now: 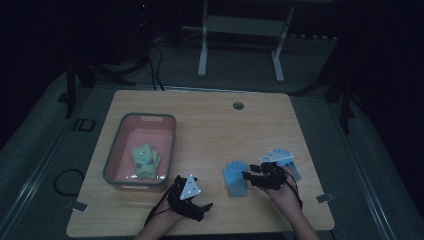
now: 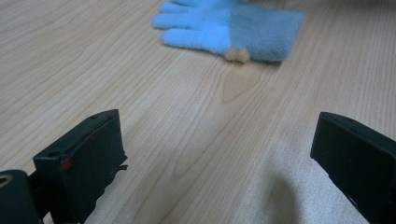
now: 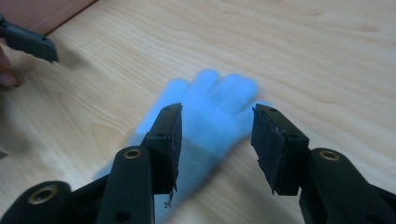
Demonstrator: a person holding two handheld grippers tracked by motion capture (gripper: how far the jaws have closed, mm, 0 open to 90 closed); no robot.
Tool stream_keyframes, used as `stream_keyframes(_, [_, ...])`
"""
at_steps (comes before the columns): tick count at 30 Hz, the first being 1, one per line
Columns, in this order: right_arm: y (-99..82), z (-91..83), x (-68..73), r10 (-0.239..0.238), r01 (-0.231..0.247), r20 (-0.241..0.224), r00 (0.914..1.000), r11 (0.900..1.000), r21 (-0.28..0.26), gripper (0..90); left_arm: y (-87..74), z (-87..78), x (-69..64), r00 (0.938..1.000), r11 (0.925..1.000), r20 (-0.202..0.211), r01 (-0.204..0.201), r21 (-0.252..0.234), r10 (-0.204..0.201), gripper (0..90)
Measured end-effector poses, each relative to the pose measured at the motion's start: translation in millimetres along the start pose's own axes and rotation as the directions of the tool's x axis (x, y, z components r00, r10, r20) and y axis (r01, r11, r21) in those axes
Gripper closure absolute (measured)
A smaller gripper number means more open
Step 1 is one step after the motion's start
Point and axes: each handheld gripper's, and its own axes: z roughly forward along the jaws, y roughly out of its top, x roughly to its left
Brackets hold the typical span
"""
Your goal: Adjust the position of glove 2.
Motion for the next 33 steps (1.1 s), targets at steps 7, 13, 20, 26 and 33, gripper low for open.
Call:
stream_keyframes(7, [-0.9,-18.5,-23.2,-0.012,0.013,0.025,0.9996,0.9993,-0.036,55.2,0.1,0.1,-0.2,1.0,1.0,0.001,-0.003,0.002,0.003,2.9])
stream_keyframes(13, [-2.0,-31.9,-40.2,-0.048,0.05,0.065,0.9967,0.9982,-0.034,56.0,0.0,-0.1,-0.7,1.0,1.0,0.003,-0.006,-0.001,0.006,2.9])
stream_keyframes(20, [-5.7,-51.6,-70.3,-0.046,0.051,0.117,0.9921,0.9978,-0.041,57.4,0.1,0.2,-0.5,1.0,1.0,0.001,-0.005,0.001,0.005,2.9])
stream_keyframes(26, [-18.5,-57.5,-96.8,-0.046,0.051,0.14,0.989,0.998,-0.036,59.1,0.2,0.4,-0.9,0.9999,0.9999,-0.004,-0.009,0.004,0.009,3.0])
stream_keyframes(33, [-32.6,-58.2,-125.2,-0.033,0.036,0.175,0.984,0.9993,-0.011,59.2,0.2,0.5,-1.0,0.9999,0.9999,-0.004,-0.01,0.005,0.01,3.3])
